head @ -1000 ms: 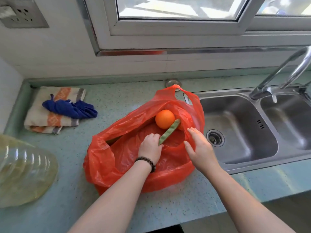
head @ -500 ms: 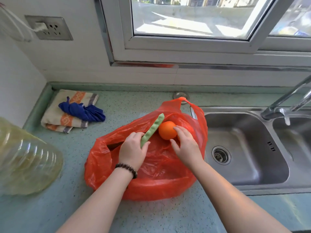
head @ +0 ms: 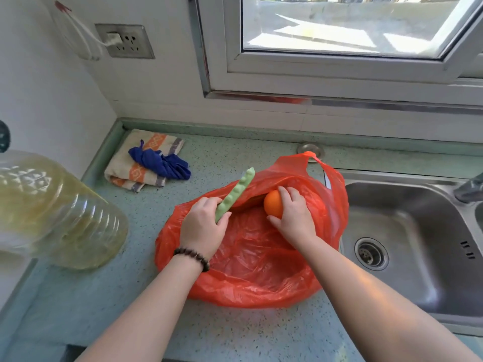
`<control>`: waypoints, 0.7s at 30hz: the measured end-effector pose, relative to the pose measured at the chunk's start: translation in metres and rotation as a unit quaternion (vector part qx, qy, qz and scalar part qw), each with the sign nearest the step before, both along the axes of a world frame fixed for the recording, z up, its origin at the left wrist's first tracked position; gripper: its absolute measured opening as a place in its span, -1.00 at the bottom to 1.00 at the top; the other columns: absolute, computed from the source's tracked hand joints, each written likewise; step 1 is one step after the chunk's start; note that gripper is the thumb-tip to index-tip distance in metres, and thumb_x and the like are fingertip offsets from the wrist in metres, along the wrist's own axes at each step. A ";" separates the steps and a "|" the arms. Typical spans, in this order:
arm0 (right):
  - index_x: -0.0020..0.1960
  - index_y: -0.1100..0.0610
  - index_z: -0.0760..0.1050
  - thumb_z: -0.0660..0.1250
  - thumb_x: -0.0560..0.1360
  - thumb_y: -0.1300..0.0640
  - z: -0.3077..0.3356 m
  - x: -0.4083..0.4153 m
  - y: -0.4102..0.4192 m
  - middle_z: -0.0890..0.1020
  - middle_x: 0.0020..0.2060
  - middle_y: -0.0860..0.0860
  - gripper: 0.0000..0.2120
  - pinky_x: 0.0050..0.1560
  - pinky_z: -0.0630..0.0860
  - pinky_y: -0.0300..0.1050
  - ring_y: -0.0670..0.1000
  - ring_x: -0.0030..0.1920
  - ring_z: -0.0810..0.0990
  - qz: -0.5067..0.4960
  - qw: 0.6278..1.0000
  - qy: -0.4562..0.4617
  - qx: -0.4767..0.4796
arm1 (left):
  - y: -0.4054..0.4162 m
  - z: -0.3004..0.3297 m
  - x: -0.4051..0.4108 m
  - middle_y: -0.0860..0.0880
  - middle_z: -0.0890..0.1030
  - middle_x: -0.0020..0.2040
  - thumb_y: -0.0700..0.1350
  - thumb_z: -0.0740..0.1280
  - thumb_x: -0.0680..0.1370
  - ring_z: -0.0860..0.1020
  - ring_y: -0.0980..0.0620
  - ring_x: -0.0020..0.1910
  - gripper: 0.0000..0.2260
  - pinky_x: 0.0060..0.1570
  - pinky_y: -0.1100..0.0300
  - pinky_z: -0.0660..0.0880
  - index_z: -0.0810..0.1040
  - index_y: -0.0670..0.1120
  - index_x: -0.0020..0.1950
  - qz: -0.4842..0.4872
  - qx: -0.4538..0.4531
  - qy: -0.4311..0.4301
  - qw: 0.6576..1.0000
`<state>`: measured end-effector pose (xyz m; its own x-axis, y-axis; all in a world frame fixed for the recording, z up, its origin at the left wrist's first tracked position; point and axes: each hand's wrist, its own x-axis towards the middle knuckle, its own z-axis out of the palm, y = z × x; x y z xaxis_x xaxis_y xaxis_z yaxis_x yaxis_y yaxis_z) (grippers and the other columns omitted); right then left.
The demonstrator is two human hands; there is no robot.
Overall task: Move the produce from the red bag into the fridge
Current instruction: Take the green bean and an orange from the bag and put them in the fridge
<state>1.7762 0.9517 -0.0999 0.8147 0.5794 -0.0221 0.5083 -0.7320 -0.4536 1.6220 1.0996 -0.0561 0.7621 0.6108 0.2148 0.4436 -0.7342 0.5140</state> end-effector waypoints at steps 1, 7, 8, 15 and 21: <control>0.44 0.08 0.20 0.47 0.33 0.01 0.003 -0.004 -0.002 0.29 0.37 0.09 -0.22 0.32 0.32 -0.01 0.15 0.31 0.32 -0.002 1.000 0.001 0.023 | 0.000 0.002 0.000 0.03 0.55 -0.13 -0.05 0.42 0.45 0.50 0.06 -0.19 -0.80 -0.24 0.25 0.38 0.56 -0.08 0.03 0.002 0.000 -0.002 1.000; 0.43 0.03 0.23 0.48 0.32 -0.03 0.032 -0.021 -0.025 0.33 0.36 0.03 -0.23 0.34 0.29 -0.05 0.06 0.37 0.31 -0.058 0.987 0.000 0.147 | -0.010 0.018 0.010 0.02 0.53 -0.16 -0.05 0.41 0.46 0.50 0.03 -0.22 -0.81 -0.28 0.21 0.40 0.56 -0.08 0.02 -0.022 -0.009 -0.016 1.000; 0.43 0.04 0.23 0.49 0.32 -0.02 0.039 -0.023 -0.032 0.34 0.36 0.04 -0.24 0.35 0.28 -0.06 0.05 0.37 0.31 -0.071 0.984 -0.009 0.163 | -0.013 0.021 0.013 0.02 0.53 -0.17 -0.05 0.41 0.46 0.49 0.03 -0.22 -0.81 -0.27 0.21 0.41 0.55 -0.09 0.02 -0.031 -0.008 -0.023 0.999; 0.42 0.08 0.26 0.50 0.31 -0.01 0.072 -0.050 -0.094 0.35 0.34 0.07 -0.24 0.33 0.29 -0.07 0.06 0.34 0.35 -0.185 0.961 -0.048 0.201 | -0.048 0.040 0.039 -0.01 0.56 -0.17 -0.08 0.42 0.45 0.52 0.00 -0.20 -0.81 -0.21 0.14 0.49 0.56 -0.12 0.00 -0.141 -0.008 -0.063 0.988; 0.42 0.06 0.26 0.51 0.31 -0.01 0.073 -0.101 -0.158 0.35 0.34 0.05 -0.24 0.27 0.31 -0.12 0.05 0.30 0.38 -0.320 0.925 -0.076 0.188 | -0.099 0.048 0.047 -0.02 0.58 -0.12 -0.09 0.41 0.45 0.54 0.00 -0.14 -0.79 -0.14 0.19 0.45 0.56 -0.12 0.04 -0.270 -0.020 -0.081 0.959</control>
<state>1.6753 0.7933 -0.0270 0.9710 -0.0797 0.2254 0.1036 -0.7094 -0.6971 1.6689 1.0003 -0.0085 0.9283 0.1468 0.3416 -0.0837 -0.8127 0.5767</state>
